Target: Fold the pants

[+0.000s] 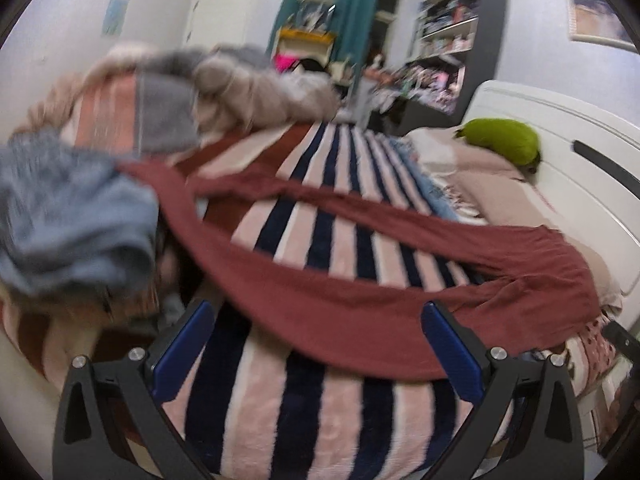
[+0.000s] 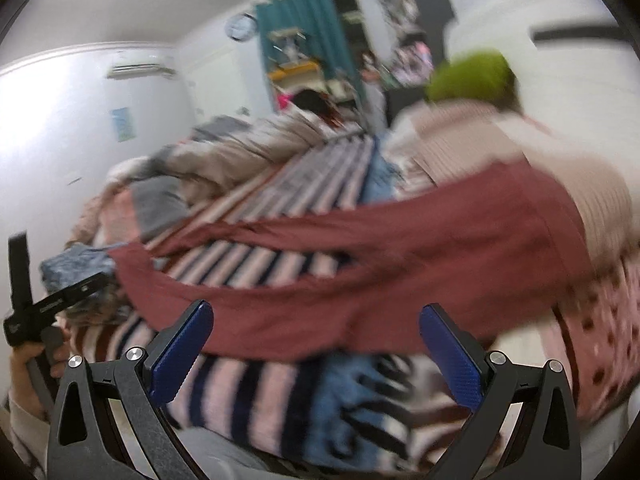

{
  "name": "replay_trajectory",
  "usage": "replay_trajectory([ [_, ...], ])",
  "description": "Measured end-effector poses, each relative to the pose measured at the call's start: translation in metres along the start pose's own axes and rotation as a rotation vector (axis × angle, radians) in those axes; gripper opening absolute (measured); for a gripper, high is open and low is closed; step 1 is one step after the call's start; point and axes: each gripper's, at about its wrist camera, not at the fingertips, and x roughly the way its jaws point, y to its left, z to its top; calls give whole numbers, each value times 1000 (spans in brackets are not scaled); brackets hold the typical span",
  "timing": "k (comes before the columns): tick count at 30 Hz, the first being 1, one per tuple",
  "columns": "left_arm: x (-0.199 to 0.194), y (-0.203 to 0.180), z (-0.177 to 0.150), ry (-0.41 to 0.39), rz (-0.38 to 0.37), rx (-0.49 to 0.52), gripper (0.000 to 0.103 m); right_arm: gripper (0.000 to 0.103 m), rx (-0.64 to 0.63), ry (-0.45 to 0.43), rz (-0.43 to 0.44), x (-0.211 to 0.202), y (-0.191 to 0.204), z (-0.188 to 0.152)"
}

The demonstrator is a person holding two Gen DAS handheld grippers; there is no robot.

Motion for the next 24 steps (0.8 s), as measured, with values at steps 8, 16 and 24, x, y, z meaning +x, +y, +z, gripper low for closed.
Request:
replay_trajectory([
  [8, 54, 33, -17, 80, 72, -108, 102, 103, 150, 62, -166, 21, -102, -21],
  [16, 85, 30, -8, 135, 0, -149, 80, 99, 229, 73, -146, 45, -140, -17],
  [24, 102, 22, -8, 142, -22, -128, 45, 86, 266, 102, -138, 74, -140, -21],
])
